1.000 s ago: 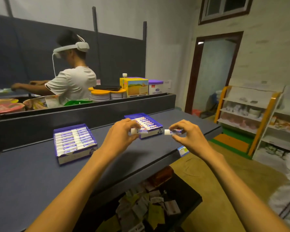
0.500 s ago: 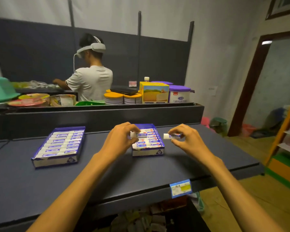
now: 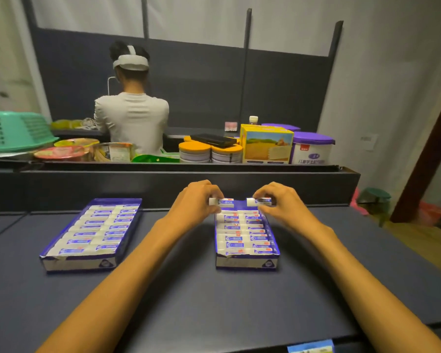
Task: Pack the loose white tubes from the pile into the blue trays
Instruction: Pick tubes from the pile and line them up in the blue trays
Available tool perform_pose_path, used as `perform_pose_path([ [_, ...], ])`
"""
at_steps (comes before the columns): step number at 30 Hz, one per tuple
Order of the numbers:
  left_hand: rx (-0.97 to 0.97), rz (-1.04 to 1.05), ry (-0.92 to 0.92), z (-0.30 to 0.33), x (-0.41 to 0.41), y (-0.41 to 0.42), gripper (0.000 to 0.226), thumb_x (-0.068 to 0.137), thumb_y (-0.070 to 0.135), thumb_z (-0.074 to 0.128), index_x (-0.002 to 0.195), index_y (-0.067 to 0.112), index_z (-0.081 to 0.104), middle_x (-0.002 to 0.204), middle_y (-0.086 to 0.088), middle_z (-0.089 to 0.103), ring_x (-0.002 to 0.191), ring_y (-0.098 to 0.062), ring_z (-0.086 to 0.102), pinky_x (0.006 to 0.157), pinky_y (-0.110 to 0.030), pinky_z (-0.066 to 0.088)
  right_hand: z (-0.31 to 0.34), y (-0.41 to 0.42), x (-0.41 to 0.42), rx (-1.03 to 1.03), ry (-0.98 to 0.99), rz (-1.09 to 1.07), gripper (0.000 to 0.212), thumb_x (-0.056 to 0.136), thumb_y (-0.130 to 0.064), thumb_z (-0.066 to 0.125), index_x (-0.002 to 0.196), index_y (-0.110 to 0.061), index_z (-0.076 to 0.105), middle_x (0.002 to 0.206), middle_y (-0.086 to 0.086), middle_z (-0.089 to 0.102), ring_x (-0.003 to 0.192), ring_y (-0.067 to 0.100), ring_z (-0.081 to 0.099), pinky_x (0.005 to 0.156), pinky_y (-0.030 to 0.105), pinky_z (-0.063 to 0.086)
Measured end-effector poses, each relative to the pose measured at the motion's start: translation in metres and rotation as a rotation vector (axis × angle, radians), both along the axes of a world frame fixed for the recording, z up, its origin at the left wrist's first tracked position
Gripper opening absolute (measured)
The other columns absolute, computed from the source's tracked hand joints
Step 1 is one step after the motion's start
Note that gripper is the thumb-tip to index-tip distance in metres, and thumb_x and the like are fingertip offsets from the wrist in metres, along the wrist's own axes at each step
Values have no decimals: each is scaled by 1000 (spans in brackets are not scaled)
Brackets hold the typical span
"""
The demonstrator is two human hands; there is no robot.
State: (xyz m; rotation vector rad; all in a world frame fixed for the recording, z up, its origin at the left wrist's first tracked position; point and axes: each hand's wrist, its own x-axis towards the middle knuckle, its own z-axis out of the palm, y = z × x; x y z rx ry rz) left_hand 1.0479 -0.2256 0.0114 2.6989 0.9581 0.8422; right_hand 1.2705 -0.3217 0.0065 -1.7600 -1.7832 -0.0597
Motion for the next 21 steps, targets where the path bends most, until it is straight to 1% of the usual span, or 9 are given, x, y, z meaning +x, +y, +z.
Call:
perform_pose_path([
  [3,-6,16,80,0,16,9,30,81,28,75,109,22,68,107,3,62,90,-11,56,76,-29,49,-1,11,5,-19,8,-3,22,84,-23,73,104,-23,64,109,-5,60,102,10,57,81,26,51],
  [5,-6,15,140,0,25,12,31,82,30,74,111,23,67,110,3,63,95,-14,57,77,-30,49,1,15,8,-43,4,-3,22,84,-23,73,103,-23,64,109,-5,61,103,10,57,81,24,50],
  [8,-6,19,212,0,33,16,33,83,33,72,115,24,66,115,4,63,101,-14,56,75,-26,45,4,22,13,-49,11,6,23,84,-22,73,104,-22,64,109,-4,61,102,9,56,80,22,48],
  [10,13,34,250,-1,36,19,33,84,33,72,116,24,67,117,4,64,104,-14,55,76,-26,44,3,25,15,-42,17,24,23,84,-22,73,105,-22,63,109,-5,61,103,9,56,78,20,47],
  [13,13,47,311,-1,38,20,34,86,32,70,118,22,67,119,4,64,110,-13,52,76,-26,42,0,30,18,-52,16,44,24,84,-23,73,106,-24,63,111,-6,60,104,9,56,81,21,49],
  [16,-6,42,356,0,40,21,34,87,32,68,120,22,67,122,5,63,114,-14,49,80,-28,45,0,33,21,-55,25,61,24,84,-23,73,106,-25,62,111,-7,60,105,9,56,84,24,51],
  [19,-15,36,391,2,41,21,35,88,33,66,121,23,66,124,6,62,115,-14,45,85,-32,46,0,36,25,-59,25,80,25,85,-23,72,107,-24,63,112,-7,60,105,8,55,82,22,49],
  [21,-55,20,387,3,41,22,36,90,34,64,124,23,64,127,7,61,115,-14,44,87,-32,46,0,37,27,-60,23,88,25,85,-23,72,108,-24,63,112,-6,60,104,8,55,81,20,48],
])
